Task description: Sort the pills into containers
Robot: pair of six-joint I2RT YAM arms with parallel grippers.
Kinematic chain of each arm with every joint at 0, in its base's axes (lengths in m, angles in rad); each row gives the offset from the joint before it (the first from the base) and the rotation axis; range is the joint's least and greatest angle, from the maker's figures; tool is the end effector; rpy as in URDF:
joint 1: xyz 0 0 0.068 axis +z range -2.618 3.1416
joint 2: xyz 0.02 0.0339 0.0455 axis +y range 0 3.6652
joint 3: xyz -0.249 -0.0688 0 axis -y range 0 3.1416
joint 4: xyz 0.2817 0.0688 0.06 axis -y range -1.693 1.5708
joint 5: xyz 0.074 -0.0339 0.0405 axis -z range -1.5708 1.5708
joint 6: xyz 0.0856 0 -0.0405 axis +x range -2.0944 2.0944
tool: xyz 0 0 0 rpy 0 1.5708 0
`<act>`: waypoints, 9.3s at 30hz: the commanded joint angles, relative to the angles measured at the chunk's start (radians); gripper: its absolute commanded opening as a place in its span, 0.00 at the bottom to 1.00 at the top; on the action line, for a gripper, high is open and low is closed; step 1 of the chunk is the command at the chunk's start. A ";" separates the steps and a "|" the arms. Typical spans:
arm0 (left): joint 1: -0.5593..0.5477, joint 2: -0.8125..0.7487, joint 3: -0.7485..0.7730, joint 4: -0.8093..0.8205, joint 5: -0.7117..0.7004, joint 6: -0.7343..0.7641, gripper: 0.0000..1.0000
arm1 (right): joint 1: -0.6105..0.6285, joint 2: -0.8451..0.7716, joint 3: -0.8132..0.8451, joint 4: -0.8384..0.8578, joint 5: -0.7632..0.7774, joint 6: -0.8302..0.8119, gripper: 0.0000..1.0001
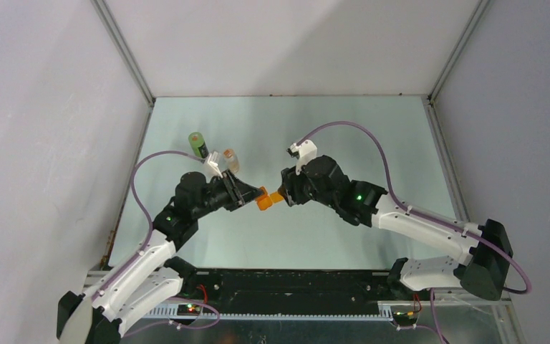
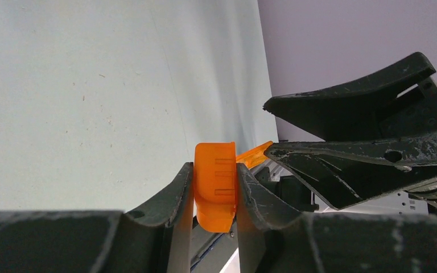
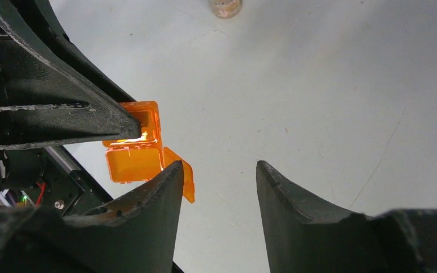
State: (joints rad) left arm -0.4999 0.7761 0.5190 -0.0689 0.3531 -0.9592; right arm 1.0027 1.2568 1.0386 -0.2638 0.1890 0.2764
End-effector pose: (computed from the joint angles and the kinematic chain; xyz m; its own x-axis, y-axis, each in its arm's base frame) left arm 0.2282 -0.1584 0.2249 -0.7650 -0.4575 -0.4533 0.1932 0.5083 -0.8392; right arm 0.2133 0.3042 0.2746 -0.4414 -0.1934 -0.8762 -0.6423 0.7500 0.1580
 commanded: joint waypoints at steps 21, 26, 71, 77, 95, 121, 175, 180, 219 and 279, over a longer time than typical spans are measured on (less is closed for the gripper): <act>-0.003 -0.009 0.091 0.103 0.106 0.003 0.00 | -0.205 -0.055 -0.094 0.242 -0.651 0.145 0.49; -0.003 0.002 0.092 0.104 0.106 0.001 0.00 | -0.247 -0.054 -0.122 0.338 -0.719 0.204 0.46; 0.080 -0.153 0.203 -0.399 -0.553 0.152 0.99 | -0.478 0.416 -0.065 0.077 -0.623 -0.087 0.20; 0.083 -0.164 0.219 -0.422 -0.567 0.165 0.99 | -0.474 0.344 -0.056 0.065 -0.580 -0.059 0.62; 0.084 -0.284 0.252 -0.558 -0.745 0.179 0.99 | -0.126 0.730 0.541 0.136 -0.088 0.066 0.91; 0.085 -0.292 0.224 -0.582 -0.741 0.195 0.99 | -0.071 1.252 1.131 0.116 0.086 0.058 0.47; -0.296 0.157 0.106 0.539 -0.024 0.526 0.41 | -0.196 0.055 0.378 -0.174 -0.469 0.433 0.43; -0.298 0.147 0.113 0.494 -0.052 0.590 0.00 | -0.203 0.085 0.392 -0.202 -0.433 0.407 0.80; -0.286 0.254 0.235 0.374 0.144 0.590 0.00 | -0.497 -0.095 0.192 0.007 -1.077 -0.041 0.00; -0.261 0.200 0.311 0.258 0.145 0.571 0.00 | -0.494 -0.143 0.100 0.203 -1.172 0.024 0.00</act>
State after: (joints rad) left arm -0.7780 0.9981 0.7799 0.1474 0.3740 -0.3737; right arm 0.5220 1.1717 1.1275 -0.1104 -0.7273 0.5365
